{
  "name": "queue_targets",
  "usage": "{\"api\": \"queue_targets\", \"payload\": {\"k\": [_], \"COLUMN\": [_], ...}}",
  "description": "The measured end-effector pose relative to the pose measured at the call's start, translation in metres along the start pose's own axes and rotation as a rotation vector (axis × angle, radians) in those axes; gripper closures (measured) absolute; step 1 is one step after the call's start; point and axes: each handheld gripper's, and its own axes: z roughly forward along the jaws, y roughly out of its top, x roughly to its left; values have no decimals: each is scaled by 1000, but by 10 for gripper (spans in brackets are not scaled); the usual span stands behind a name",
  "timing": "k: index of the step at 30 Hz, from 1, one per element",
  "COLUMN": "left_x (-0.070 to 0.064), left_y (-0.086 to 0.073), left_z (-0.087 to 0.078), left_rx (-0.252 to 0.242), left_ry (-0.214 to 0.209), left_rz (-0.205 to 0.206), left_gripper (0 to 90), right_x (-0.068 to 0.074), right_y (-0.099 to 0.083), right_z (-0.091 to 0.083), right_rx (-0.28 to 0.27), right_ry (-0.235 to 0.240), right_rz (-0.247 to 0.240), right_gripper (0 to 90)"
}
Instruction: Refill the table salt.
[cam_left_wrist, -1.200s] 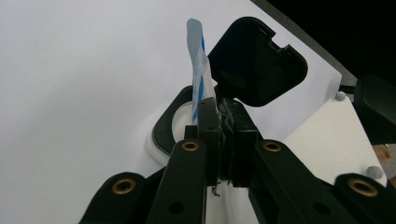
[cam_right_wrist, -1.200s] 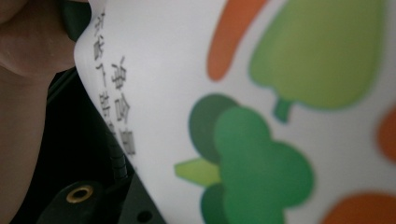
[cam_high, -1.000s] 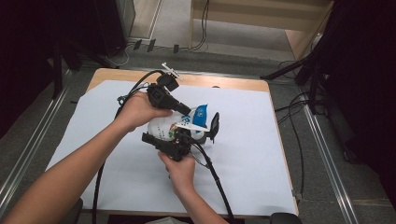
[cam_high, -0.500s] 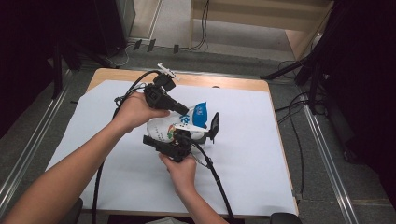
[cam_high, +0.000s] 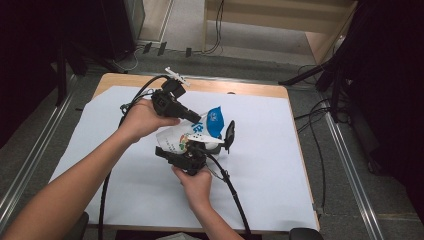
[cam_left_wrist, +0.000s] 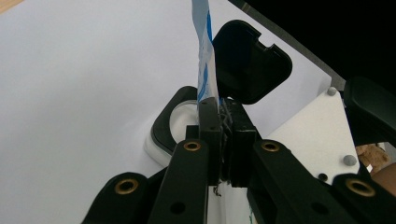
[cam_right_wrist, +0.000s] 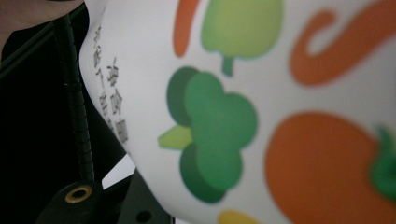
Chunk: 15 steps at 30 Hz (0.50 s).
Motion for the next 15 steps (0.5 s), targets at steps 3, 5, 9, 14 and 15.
{"api": "queue_targets", "payload": {"k": [3, 5, 9, 14, 15], "left_x": [0, 1, 1, 0, 0], "left_y": [-2, -3, -5, -5, -6], "left_z": [-2, -3, -7, -10, -10], "left_rx": [-10, -11, -21, -21, -24], "left_ry": [-1, -8, -11, -18, -20], "left_rz": [-3, 0, 3, 7, 6], "left_gripper": [885, 885, 889, 896, 897], "right_x": [0, -1, 0, 0, 1], "right_y": [-1, -1, -2, -2, -2], "right_z": [0, 0, -1, -1, -1], "right_rx": [4, 5, 6, 8, 9], "right_ry": [-8, -11, -18, -26, -27], "right_rz": [-9, -11, -20, -31, -33], "right_gripper": [698, 698, 696, 695, 695]}}
